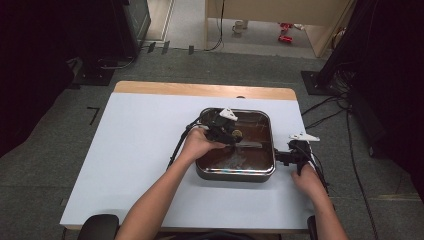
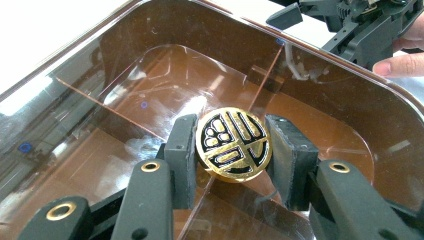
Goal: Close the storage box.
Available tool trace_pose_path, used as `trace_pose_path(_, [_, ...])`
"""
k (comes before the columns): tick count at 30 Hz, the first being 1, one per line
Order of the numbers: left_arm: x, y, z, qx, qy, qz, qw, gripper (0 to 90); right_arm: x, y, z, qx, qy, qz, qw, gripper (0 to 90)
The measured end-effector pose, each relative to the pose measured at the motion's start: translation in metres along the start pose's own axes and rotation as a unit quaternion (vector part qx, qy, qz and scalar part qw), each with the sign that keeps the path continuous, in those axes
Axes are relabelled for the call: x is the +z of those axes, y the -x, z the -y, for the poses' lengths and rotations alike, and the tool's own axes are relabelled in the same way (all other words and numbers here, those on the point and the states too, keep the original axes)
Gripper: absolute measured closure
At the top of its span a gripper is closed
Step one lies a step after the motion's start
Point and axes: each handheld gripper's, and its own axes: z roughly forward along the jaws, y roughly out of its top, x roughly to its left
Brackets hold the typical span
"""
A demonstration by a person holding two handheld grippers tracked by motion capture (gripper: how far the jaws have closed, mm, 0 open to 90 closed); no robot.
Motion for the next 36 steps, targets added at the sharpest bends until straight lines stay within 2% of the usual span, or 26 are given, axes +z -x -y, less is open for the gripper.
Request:
trace_pose_path(7, [0.000,-0.002,0.000,-0.011,-0.002,0.005,0.9999,58.2,0.000,0.000,0.000,-0.001,0.001,0.000,1.0000,12.5])
trace_pose_path(10, [-0.001,-0.002,0.000,-0.017,-0.007,-0.003,0.9998,52.5,0.000,0.000,0.000,0.000,0.000,0.000,1.0000,12.5])
trace_pose_path(14, [-0.006,-0.004,-0.001,-0.031,-0.007,0.002,0.9995,48.2,0.000,0.000,0.000,0.001,0.001,-0.001,1.0000,12.5])
trace_pose_path(16, [-0.010,-0.004,-0.001,-0.034,0.000,0.008,0.9994,45.0,0.000,0.001,0.000,0.002,0.001,-0.003,1.0000,12.5])
trace_pose_path(22, [-0.024,-0.003,-0.003,-0.020,0.006,-0.002,0.9998,37.6,0.000,0.001,0.000,0.002,0.001,-0.003,1.0000,12.4])
trace_pose_path(23, [-0.026,-0.003,-0.003,-0.021,0.005,0.000,0.9998,36.8,0.000,0.001,0.000,0.002,0.001,-0.002,1.0000,12.4])
trace_pose_path(26, [-0.032,0.000,-0.004,-0.022,-0.005,-0.020,0.9995,35.6,0.000,0.001,0.000,0.002,0.002,-0.002,1.0000,12.4])
trace_pose_path(29, [-0.038,0.002,-0.004,-0.021,-0.009,-0.023,0.9995,34.8,0.000,0.000,0.000,0.003,0.002,-0.002,1.0000,12.4])
trace_pose_path(32, [-0.043,0.004,-0.004,-0.022,-0.005,-0.030,0.9993,34.8,0.000,0.000,0.000,0.002,0.002,-0.002,1.0000,12.4])
trace_pose_path(36, [-0.052,0.005,-0.001,-0.029,0.006,-0.030,0.9991,34.3,0.000,0.000,0.000,0.002,0.002,-0.002,1.0000,12.5])
